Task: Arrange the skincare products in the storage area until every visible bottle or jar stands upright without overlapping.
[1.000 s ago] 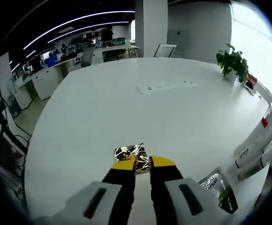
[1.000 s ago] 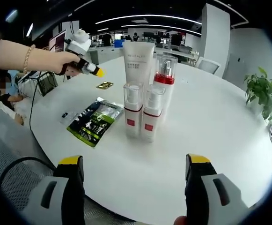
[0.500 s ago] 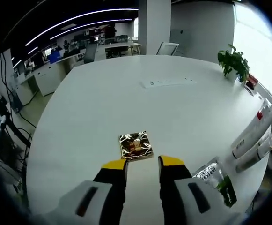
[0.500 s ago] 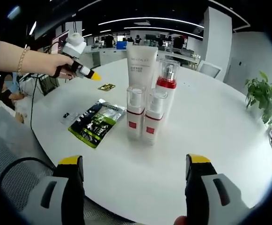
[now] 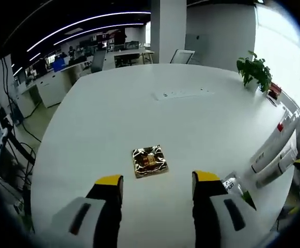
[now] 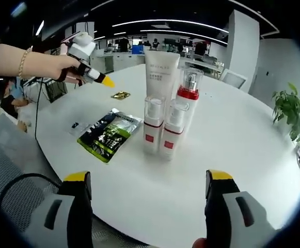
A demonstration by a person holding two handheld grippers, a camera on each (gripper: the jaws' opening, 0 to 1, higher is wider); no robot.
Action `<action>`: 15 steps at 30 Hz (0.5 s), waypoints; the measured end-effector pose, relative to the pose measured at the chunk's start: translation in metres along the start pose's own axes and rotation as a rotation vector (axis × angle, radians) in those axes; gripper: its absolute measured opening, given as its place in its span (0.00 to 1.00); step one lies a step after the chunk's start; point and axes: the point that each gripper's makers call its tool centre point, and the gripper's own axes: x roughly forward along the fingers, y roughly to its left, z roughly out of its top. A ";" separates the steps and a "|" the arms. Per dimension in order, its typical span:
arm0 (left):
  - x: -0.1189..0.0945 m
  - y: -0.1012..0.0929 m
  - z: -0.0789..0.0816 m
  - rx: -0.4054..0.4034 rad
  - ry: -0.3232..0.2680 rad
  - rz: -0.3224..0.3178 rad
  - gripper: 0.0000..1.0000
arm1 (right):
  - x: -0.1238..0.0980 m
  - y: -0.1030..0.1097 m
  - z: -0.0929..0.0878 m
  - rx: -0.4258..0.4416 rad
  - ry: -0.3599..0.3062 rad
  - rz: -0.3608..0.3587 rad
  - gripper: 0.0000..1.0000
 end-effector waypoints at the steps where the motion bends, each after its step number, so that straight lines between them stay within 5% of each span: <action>1: 0.002 0.001 0.000 -0.004 0.001 -0.003 0.61 | 0.001 0.000 -0.001 -0.003 0.002 0.000 0.91; 15: 0.019 -0.009 -0.002 0.010 0.039 -0.024 0.77 | 0.002 0.001 -0.003 -0.008 0.003 0.000 0.91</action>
